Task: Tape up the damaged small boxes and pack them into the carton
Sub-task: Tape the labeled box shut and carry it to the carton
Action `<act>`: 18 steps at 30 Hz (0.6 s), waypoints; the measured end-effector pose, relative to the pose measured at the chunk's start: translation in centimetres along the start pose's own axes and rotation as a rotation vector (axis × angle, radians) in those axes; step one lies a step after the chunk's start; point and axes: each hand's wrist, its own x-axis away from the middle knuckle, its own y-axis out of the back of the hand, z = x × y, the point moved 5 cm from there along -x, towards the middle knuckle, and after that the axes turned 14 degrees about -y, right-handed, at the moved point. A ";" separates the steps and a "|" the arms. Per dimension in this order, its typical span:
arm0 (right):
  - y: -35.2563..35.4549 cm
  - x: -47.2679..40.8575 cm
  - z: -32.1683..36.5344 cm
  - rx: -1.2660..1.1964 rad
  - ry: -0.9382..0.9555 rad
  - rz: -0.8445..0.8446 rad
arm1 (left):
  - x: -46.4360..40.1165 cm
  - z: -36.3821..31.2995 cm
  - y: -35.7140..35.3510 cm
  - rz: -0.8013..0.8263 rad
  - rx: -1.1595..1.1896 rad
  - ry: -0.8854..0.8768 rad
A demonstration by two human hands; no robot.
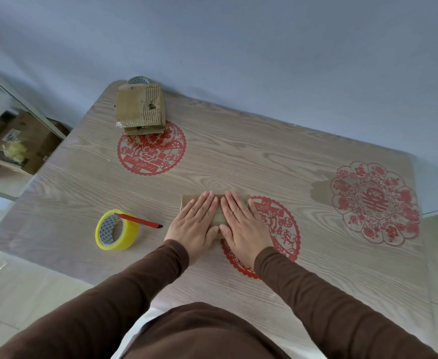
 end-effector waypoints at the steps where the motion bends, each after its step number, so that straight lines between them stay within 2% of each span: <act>1: -0.3 0.0 0.0 0.004 -0.013 0.010 | 0.0 -0.1 -0.2 -0.003 -0.001 0.003; 5: -0.3 -0.1 0.1 0.001 -0.014 0.061 | -0.1 0.3 -0.5 0.045 0.002 0.016; 8: 0.9 -0.1 -0.4 -0.220 -0.003 0.109 | 0.0 0.7 0.8 -0.024 0.202 0.028; 10: 1.7 -0.3 -1.8 -0.517 -0.167 0.073 | 0.5 2.4 2.3 -0.177 0.415 0.217; 12: 1.7 -0.4 -3.6 -0.781 -0.440 0.094 | 1.6 4.7 2.1 -0.274 0.651 0.592; 14: 1.3 -0.3 -3.8 -0.973 -0.609 0.298 | 2.5 5.5 0.7 -0.214 1.029 0.957; 15: 1.4 0.0 -3.4 -1.028 -0.648 0.385 | 2.7 5.2 0.3 -0.167 1.153 1.068; 16: 1.8 0.2 -3.1 -1.075 -0.663 0.413 | 2.6 4.8 0.1 -0.155 1.213 1.108; 18: 2.9 0.6 -2.9 -1.176 -0.688 0.312 | 2.2 4.3 0.9 -0.272 1.228 1.055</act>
